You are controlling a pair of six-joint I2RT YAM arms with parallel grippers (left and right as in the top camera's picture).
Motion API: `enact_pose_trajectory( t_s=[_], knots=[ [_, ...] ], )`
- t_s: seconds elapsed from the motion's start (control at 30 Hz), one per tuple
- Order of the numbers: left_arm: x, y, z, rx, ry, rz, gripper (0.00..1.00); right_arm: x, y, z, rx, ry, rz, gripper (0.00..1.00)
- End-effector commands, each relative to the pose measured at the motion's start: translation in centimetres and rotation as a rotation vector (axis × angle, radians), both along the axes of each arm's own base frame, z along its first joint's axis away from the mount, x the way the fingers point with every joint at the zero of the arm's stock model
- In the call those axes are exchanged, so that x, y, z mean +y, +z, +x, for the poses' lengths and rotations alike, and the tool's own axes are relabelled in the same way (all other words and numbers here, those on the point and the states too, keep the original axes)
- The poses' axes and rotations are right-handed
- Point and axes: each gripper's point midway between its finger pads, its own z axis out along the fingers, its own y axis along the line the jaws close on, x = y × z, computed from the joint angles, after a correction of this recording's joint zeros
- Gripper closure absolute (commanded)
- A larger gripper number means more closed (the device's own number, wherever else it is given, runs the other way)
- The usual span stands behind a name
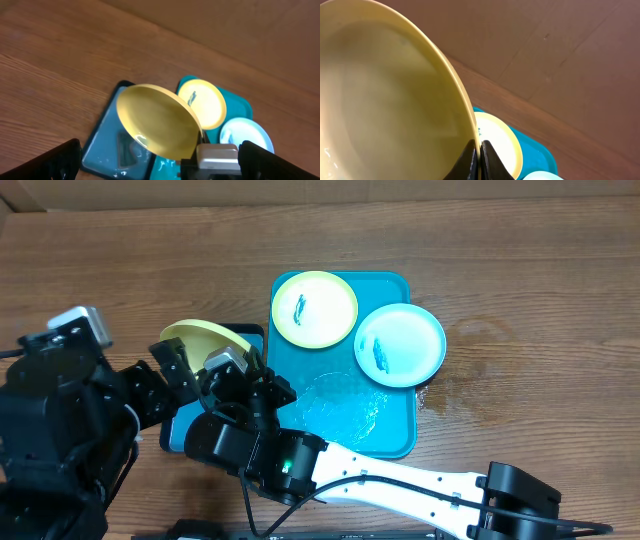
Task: Clean dirty plates on tray and stack at the side
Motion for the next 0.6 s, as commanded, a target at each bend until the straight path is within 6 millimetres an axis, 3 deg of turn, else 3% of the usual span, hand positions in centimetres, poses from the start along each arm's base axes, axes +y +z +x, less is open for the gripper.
enact_pose_trajectory(
  t_s=[0.0, 0.2, 0.43, 0.57],
  knots=[
    [1.4, 0.9, -0.3, -0.025, 0.055, 0.055, 0.0, -0.6, 3.1, -0.2, -0.039, -0.022, 0.063, 0.96],
    [1.5, 0.8, -0.4, -0.02, 0.059, 0.059, 0.0, -0.8, 3.2, -0.1, -0.045, -0.03, 0.063, 0.96],
    [1.5, 0.8, -0.4, -0.02, 0.059, 0.059, 0.0, -2.6, 4.6, 0.2, -0.125, -0.142, 0.064, 0.96],
    [1.5, 0.8, -0.4, -0.02, 0.059, 0.059, 0.0, -2.0, 5.1, -0.2, -0.138, -0.114, 0.017, 0.96]
  ],
)
